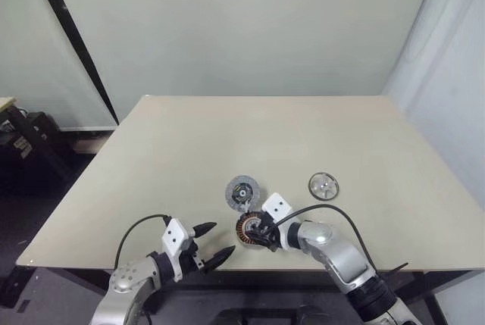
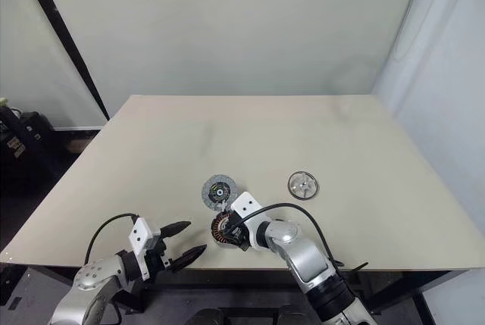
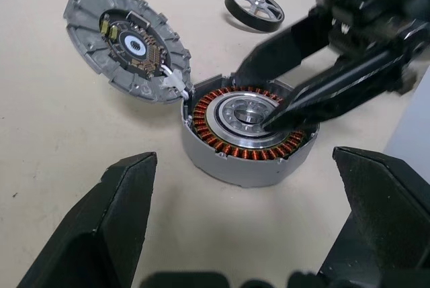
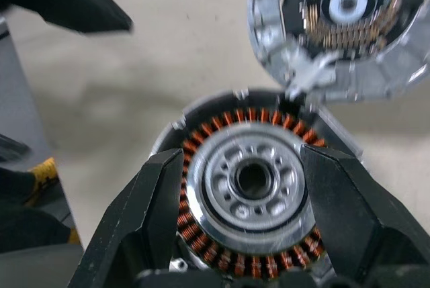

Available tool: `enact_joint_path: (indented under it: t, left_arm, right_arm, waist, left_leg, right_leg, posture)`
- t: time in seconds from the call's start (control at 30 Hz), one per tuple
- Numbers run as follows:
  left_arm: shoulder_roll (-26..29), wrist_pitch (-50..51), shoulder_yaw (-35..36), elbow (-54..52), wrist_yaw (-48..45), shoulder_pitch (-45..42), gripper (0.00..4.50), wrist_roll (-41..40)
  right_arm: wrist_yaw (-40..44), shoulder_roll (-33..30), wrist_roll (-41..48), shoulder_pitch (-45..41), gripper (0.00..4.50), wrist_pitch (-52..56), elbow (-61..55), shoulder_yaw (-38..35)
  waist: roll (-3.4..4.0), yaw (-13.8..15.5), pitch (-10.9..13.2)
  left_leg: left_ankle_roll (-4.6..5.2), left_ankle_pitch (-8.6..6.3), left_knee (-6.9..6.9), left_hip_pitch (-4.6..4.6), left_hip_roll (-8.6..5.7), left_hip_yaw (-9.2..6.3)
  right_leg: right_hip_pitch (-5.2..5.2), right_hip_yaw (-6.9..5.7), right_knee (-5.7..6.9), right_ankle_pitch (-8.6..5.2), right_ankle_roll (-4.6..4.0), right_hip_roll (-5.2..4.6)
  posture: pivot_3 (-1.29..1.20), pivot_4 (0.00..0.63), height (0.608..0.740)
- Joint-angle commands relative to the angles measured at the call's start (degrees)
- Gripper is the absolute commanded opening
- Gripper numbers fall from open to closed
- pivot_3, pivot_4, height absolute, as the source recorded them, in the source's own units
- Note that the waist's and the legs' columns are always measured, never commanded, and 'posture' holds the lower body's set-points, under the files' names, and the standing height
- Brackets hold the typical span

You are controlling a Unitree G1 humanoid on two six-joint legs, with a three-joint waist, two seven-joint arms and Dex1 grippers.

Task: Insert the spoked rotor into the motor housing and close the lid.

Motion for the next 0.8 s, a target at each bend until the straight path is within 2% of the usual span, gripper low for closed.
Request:
enact_joint_path:
  t: [0.03, 0.23, 0.8]
  left_arm:
    - [-0.1, -1.06, 0.23, -0.64, -0.19, -0.63, 4.5, -0.21]
    - [-0.14, -1.04, 0.19, -0.73, -0.21, -0.6, 4.5, -0.16]
    - [0.02, -0.9, 0.35, -1.28, -0.01, 0.27, 4.5, -0.14]
  right_arm:
    - [-0.15, -0.34, 0.15, -1.09, 2.11, 0.87, -2.98, -0.64]
    - [-1.04, -0.3, -1.46, -1.66, 0.03, 0.37, -1.13, 0.51]
    - [-0.86, 1.59, -2.85, -2.5, 0.03, -1.65, 3.02, 2.64]
  waist:
    - [0.0, 0.01, 0.0]
    - [0.0, 0.0, 0.0]
    - [0.0, -0.01, 0.0]
  left_leg:
    - [0.0, 0.0, 0.0, 0.0, 0.0, 0.0]
    - [0.0, 0.0, 0.01, 0.0, 0.0, 0.01]
    - [0.0, 0.0, 0.0, 0.01, 0.0, 0.01]
  right_leg:
    - [0.0, 0.0, 0.0, 0.0, 0.0, 0.0]
    - [0.0, 0.0, -0.01, 0.0, 0.0, 0.0]
    - [0.0, 0.0, 0.0, 0.0, 0.0, 0.0]
  posture:
    - [0.0, 0.0, 0.74]
    - [0.0, 0.0, 0.74]
    - [0.0, 0.0, 0.74]
